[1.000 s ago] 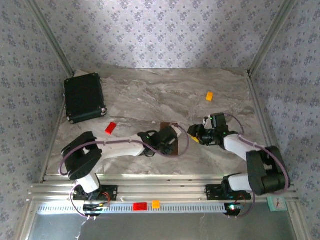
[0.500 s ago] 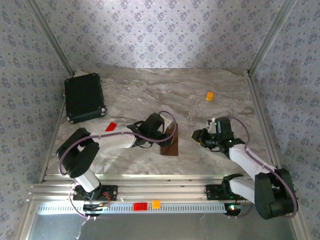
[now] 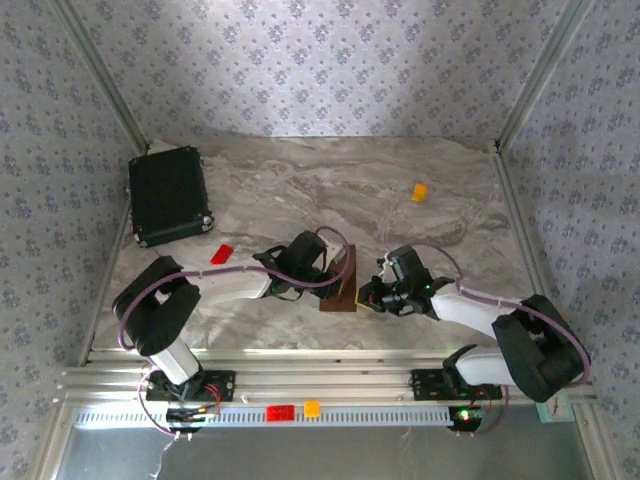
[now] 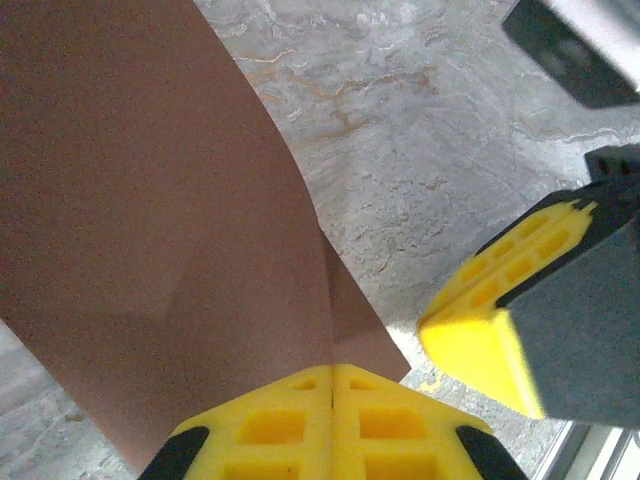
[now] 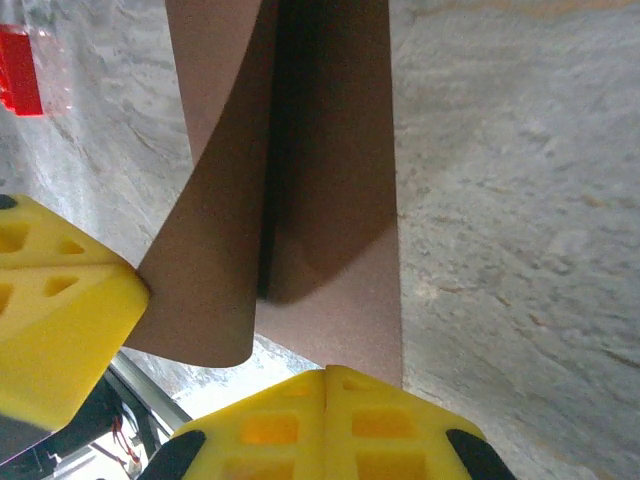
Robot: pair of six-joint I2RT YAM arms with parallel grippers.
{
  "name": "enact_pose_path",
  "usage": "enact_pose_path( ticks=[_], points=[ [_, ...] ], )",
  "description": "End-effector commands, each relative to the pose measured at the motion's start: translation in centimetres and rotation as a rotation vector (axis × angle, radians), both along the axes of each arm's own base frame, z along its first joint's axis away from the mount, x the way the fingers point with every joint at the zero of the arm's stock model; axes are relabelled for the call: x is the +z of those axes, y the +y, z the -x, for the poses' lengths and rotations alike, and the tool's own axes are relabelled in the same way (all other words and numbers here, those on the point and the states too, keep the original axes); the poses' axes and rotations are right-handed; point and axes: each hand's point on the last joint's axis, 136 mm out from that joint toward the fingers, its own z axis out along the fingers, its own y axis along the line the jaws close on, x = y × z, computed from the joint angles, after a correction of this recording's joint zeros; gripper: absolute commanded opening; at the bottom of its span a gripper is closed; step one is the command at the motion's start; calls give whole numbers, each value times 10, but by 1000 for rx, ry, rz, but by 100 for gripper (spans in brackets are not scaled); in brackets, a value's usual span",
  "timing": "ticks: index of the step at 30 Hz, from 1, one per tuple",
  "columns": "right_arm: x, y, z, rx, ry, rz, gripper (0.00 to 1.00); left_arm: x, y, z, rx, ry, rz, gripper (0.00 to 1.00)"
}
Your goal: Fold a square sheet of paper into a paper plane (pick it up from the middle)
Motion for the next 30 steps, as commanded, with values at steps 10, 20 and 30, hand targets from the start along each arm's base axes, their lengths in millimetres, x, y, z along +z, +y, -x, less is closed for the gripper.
enact_pose_path(
  ticks=[10,20,30],
  points=[
    [8,38,-24,-28,-22,-108,3,9,-5,0,-1,12,33,13],
    [4,38,-34,-93,-12,-144,3,26,2,0,25,3,77,36],
    [4,36,-38,-112,-11,-142,3,35,11,5,22,-39,110,48]
  ],
)
